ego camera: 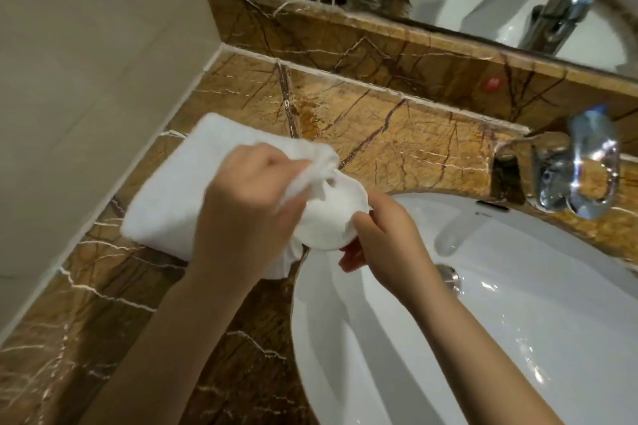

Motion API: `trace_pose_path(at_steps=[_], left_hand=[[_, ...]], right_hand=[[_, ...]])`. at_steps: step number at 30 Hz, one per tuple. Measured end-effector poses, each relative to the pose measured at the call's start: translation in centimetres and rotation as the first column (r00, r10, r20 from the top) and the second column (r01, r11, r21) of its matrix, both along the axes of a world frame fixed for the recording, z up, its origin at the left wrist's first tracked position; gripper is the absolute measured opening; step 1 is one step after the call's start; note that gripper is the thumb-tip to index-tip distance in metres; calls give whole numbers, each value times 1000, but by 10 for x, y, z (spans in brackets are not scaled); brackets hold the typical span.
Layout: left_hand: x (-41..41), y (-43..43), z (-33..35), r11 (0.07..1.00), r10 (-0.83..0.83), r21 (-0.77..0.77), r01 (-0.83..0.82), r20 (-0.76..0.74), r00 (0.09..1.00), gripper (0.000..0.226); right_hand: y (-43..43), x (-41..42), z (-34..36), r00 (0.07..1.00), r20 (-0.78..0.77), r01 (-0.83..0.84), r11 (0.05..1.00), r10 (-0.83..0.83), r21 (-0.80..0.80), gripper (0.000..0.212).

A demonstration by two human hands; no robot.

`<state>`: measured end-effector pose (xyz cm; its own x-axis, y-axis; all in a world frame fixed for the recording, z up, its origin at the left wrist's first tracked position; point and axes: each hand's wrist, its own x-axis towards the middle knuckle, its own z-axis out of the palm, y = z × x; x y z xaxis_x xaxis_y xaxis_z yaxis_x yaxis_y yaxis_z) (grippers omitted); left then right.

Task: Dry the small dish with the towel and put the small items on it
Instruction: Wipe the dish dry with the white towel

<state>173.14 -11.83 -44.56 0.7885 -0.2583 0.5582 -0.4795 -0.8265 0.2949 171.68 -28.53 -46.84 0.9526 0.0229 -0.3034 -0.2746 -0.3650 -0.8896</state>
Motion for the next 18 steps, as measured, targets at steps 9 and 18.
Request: trace_pose_path(at_steps=[9, 18], left_hand=[[6, -13, -13, 938, -159, 233, 258, -372, 914, 40], [-4, -10, -16, 951, -58, 269, 152, -329, 943, 26]], right_hand=[[10, 1, -4, 987, 163, 14, 991, 7, -131, 31], [3, 2, -5, 967, 191, 181, 982, -168, -55, 32]])
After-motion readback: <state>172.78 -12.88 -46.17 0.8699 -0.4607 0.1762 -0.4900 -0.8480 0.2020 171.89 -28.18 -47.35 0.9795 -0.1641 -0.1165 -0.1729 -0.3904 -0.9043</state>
